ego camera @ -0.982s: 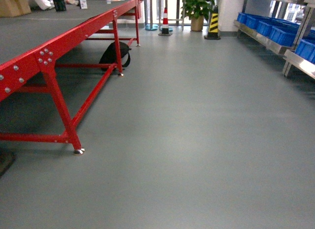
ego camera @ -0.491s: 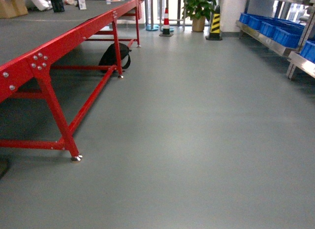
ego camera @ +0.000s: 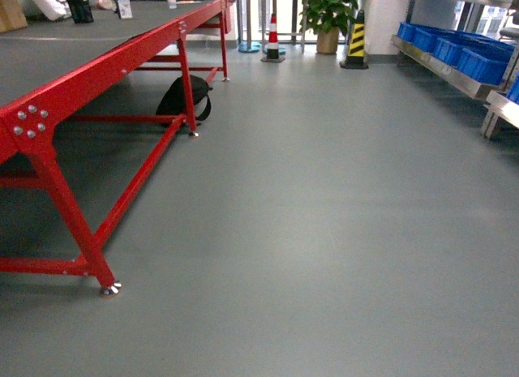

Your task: Sort blue parts and orange caps into right shelf containers

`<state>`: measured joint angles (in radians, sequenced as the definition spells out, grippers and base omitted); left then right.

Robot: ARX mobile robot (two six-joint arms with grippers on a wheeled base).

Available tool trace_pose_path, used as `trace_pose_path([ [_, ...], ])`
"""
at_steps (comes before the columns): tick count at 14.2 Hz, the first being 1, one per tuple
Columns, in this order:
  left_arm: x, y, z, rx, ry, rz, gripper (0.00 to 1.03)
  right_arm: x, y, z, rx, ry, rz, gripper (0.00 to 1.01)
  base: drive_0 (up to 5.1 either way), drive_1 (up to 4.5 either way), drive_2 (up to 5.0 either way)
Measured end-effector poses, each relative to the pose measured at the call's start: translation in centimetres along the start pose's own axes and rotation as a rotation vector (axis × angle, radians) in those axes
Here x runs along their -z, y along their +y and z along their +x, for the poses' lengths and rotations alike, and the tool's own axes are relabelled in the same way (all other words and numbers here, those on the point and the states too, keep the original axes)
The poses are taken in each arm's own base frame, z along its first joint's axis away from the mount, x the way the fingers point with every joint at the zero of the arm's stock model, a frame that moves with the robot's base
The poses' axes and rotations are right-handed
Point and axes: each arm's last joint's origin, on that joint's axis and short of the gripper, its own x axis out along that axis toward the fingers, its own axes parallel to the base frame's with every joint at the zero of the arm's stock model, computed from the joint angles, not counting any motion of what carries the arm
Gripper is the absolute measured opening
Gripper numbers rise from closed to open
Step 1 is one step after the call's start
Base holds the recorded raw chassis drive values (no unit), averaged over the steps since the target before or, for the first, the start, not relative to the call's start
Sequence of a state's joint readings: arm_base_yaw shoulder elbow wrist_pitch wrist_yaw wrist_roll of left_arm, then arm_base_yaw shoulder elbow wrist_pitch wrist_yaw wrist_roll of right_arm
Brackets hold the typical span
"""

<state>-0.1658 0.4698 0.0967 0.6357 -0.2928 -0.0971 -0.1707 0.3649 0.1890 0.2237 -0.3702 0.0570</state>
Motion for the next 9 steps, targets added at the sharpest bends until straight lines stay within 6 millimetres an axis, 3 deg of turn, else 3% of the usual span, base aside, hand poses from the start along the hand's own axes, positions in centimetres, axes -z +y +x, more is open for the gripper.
trace_pose_path([
  [1, 0.0, 0.0, 0.0, 0.0, 0.0, 0.0, 0.43, -0.07, 0.01, -0.02, -0.001, -0.007, -0.003, 0.42, 4.8, -1.5, -3.5],
  [9, 0.04, 0.0, 0.01, -0.001, 0.003, 0.001, 0.43, -0.02, 0.01, -0.01, -0.001, -0.002, -0.001, 0.42, 0.0, 4.34, -4.3],
])
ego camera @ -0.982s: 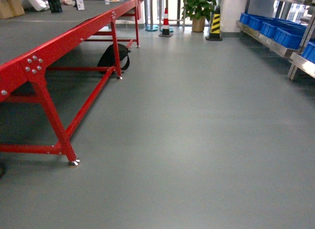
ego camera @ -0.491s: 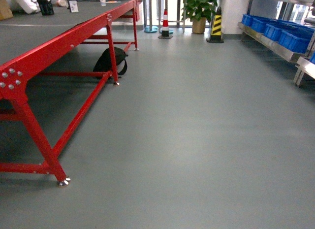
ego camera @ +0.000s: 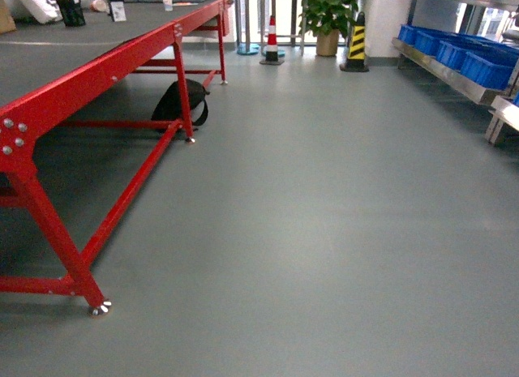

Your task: Sort blue parts and orange caps into right shelf containers

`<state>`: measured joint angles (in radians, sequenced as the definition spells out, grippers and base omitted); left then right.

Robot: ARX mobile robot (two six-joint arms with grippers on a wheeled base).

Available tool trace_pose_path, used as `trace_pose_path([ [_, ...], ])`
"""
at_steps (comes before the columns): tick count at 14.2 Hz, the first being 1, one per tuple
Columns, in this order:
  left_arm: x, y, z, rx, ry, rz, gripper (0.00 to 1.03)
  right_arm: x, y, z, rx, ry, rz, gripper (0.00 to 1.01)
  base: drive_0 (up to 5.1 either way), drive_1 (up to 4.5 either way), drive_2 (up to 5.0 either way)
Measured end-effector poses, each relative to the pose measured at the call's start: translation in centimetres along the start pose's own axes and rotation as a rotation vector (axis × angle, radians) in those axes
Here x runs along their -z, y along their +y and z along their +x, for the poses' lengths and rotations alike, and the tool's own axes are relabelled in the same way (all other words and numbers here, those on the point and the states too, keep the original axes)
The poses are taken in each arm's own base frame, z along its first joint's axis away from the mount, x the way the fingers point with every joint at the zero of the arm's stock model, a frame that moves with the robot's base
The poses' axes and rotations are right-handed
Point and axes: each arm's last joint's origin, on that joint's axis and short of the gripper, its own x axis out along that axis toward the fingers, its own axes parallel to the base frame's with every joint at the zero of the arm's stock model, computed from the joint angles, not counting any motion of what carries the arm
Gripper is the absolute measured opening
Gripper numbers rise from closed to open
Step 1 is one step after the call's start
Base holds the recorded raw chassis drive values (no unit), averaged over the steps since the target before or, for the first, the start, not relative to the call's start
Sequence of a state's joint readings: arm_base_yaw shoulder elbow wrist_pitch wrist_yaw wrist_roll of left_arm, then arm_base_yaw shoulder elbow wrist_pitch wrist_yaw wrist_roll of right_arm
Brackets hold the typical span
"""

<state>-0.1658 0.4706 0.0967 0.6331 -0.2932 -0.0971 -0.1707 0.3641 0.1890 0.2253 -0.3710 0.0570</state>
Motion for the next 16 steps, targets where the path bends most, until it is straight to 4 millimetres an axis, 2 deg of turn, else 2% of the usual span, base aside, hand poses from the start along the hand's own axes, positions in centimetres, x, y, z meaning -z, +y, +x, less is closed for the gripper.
trace_pose_path([
  [16, -0.03, 0.01, -0.01, -0.001, -0.003, -0.001, 0.43, -0.08, 0.02, -0.03, 0.0, -0.007, 0.0, 0.42, 0.0, 4.35, -4.3],
])
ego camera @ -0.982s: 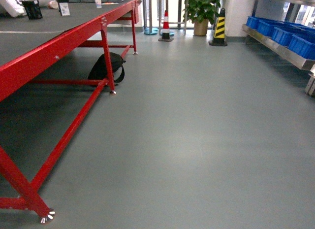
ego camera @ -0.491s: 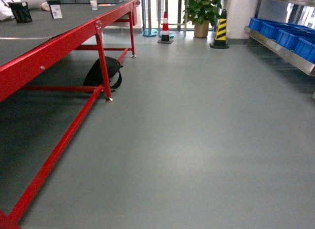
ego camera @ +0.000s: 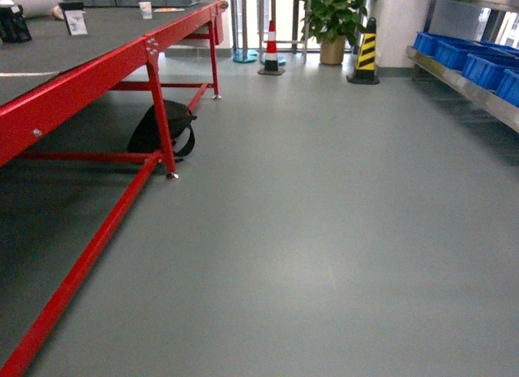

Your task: Sort blue parts and orange caps into right shelf containers

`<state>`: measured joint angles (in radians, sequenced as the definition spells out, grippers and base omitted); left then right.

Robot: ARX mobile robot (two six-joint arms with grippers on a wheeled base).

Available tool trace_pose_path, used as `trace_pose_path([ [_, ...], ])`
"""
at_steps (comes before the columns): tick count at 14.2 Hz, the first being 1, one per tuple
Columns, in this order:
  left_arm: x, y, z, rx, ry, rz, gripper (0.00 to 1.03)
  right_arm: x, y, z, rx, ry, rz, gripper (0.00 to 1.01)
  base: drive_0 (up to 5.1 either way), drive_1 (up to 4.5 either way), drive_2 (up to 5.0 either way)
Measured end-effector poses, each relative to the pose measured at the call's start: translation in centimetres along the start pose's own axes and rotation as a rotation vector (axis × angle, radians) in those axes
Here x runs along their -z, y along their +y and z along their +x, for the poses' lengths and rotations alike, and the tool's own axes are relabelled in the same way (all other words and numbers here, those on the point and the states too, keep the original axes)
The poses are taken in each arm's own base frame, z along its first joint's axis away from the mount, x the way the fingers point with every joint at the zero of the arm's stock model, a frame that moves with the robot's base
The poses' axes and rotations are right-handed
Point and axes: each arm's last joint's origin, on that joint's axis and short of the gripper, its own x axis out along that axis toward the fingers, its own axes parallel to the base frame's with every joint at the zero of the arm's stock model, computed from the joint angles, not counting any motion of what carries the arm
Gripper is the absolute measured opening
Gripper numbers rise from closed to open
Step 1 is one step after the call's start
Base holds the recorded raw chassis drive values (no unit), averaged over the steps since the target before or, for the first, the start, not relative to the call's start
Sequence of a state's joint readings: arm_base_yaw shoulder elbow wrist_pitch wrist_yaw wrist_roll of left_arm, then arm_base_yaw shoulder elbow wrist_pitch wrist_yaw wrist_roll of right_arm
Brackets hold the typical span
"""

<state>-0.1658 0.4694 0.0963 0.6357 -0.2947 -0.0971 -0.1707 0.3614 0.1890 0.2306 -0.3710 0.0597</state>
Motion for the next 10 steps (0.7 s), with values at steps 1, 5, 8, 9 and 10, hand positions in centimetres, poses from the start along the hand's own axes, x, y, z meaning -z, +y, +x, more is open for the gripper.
trace_pose_path([
  [1, 0.02, -0.01, 0.01, 0.003, 0.002, 0.0, 0.43, 0.11, -0.01, 0.02, 0.001, 0.011, 0.004, 0.42, 0.1, 4.37, -4.3],
  [5, 0.0, 0.0, 0.0, 0.002, 0.0, 0.0, 0.43, 0.11, -0.02, 0.03, 0.001, 0.011, 0.004, 0.42, 0.0, 4.34, -4.3],
  [8, 0.01, -0.01, 0.01, 0.002, 0.001, 0.0, 0.43, 0.09, -0.02, 0.03, 0.001, 0.008, 0.003, 0.42, 0.0, 4.33, -4.3],
  [9, 0.02, -0.01, 0.01, 0.002, 0.002, 0.0, 0.43, 0.09, -0.02, 0.03, 0.001, 0.008, 0.003, 0.42, 0.0, 4.33, -4.3],
  [10, 0.02, -0.01, 0.01, 0.002, 0.002, 0.0, 0.43, 0.1, -0.02, 0.03, 0.001, 0.009, 0.004, 0.42, 0.0, 4.33, -4.3],
])
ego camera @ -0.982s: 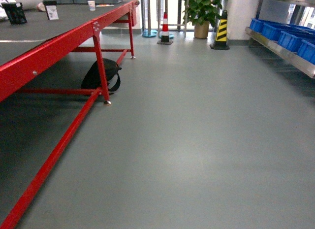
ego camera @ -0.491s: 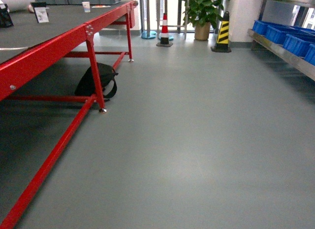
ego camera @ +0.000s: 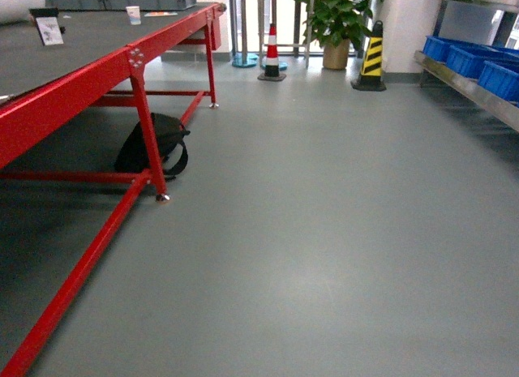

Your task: Sort blue parts and orange caps into right shelf containers

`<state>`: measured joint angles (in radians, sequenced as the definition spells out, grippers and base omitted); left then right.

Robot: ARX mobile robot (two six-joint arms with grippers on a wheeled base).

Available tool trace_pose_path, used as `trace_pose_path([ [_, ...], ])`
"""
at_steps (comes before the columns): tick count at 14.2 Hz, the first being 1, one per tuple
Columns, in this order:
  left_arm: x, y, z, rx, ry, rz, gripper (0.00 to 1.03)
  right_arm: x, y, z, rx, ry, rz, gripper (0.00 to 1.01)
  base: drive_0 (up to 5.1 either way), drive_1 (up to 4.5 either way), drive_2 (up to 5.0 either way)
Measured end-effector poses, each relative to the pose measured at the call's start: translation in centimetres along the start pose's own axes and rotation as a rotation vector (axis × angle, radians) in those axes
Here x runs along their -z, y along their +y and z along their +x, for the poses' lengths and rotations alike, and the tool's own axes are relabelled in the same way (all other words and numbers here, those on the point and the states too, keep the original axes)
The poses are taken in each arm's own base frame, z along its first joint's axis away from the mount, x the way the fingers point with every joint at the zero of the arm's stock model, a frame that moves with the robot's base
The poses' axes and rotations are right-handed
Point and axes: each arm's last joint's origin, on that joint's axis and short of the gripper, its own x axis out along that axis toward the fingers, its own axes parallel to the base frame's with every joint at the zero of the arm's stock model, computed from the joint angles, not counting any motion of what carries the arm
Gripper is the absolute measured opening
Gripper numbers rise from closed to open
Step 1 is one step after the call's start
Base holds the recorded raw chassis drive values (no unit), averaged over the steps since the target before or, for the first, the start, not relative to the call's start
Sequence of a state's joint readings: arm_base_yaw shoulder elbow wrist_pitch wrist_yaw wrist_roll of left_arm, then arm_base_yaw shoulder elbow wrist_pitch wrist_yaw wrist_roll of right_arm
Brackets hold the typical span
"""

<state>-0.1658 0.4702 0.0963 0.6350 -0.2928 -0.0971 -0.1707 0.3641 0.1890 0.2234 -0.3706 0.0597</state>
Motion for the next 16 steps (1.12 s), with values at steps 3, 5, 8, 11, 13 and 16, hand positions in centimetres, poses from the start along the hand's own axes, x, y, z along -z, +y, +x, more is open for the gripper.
trace_pose_path([
  [3, -0.01, 0.0, 0.0, 0.0, -0.001, 0.0, 0.43, -0.06, 0.01, -0.01, 0.0, -0.005, -0.002, 0.42, -0.2, 4.14, -4.5],
  [5, 0.0, 0.0, 0.0, 0.001, 0.0, 0.0, 0.43, 0.03, -0.01, 0.01, 0.001, 0.003, 0.001, 0.42, -0.2, 4.12, -4.5],
  [8, 0.0, 0.0, 0.0, 0.0, 0.0, 0.0, 0.43, -0.03, 0.0, 0.0, 0.0, -0.002, -0.001, 0.42, -0.2, 4.12, -4.5],
  [11, 0.0, 0.0, 0.0, 0.0, 0.0, 0.0, 0.43, -0.03, 0.01, -0.02, 0.0, -0.003, -0.001, 0.42, -0.1, 4.26, -4.4],
  [13, 0.0, 0.0, 0.0, 0.0, 0.0, 0.0, 0.43, 0.02, 0.0, 0.01, 0.0, 0.002, 0.001, 0.42, 0.0, 4.34, -4.3],
  [16, -0.01, 0.0, 0.0, 0.0, -0.001, 0.0, 0.43, 0.01, 0.0, 0.0, 0.0, 0.001, 0.0, 0.42, 0.0, 4.34, -4.3],
])
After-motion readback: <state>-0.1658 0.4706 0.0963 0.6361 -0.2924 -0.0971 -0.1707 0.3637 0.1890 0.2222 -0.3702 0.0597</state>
